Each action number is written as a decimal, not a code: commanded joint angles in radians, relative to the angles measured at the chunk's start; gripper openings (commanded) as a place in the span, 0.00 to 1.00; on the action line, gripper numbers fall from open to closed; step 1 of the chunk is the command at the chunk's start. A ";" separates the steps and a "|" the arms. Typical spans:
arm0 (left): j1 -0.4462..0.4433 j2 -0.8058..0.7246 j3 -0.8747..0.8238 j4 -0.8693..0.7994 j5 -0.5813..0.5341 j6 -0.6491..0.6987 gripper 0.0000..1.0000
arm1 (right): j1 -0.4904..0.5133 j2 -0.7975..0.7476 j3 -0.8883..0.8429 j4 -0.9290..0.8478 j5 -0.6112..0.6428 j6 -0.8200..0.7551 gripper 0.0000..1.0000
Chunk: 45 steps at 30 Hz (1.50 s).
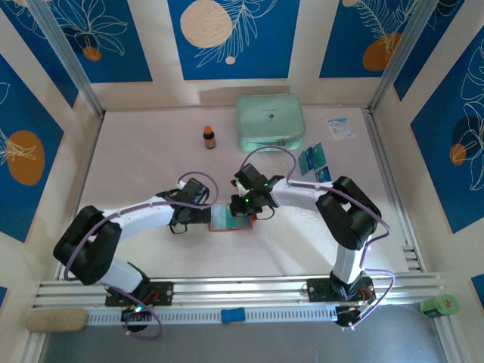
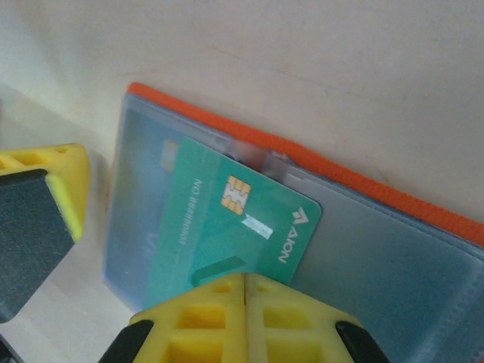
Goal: Put the credit cards into the card holder
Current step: Insert the credit card into the card slot.
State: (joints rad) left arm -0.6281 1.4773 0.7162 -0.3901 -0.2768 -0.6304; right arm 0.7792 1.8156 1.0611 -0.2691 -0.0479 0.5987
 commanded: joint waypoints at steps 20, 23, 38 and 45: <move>0.010 0.028 -0.021 -0.001 0.034 -0.005 1.00 | 0.067 0.070 0.156 -0.119 0.003 -0.001 0.00; 0.010 -0.019 -0.020 -0.027 0.009 -0.019 1.00 | 0.047 0.022 0.129 -0.122 0.011 0.010 0.00; 0.011 -0.103 -0.037 -0.061 -0.054 -0.048 1.00 | 0.044 0.014 0.076 -0.104 0.026 0.070 0.00; 0.011 -0.041 -0.044 -0.020 -0.012 -0.027 1.00 | 0.055 0.042 0.079 -0.093 0.020 0.079 0.00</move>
State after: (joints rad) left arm -0.6254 1.4139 0.6846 -0.4259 -0.3134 -0.6643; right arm 0.8261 1.8370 1.1469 -0.3595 -0.0223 0.6628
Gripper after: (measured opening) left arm 0.997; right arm 0.054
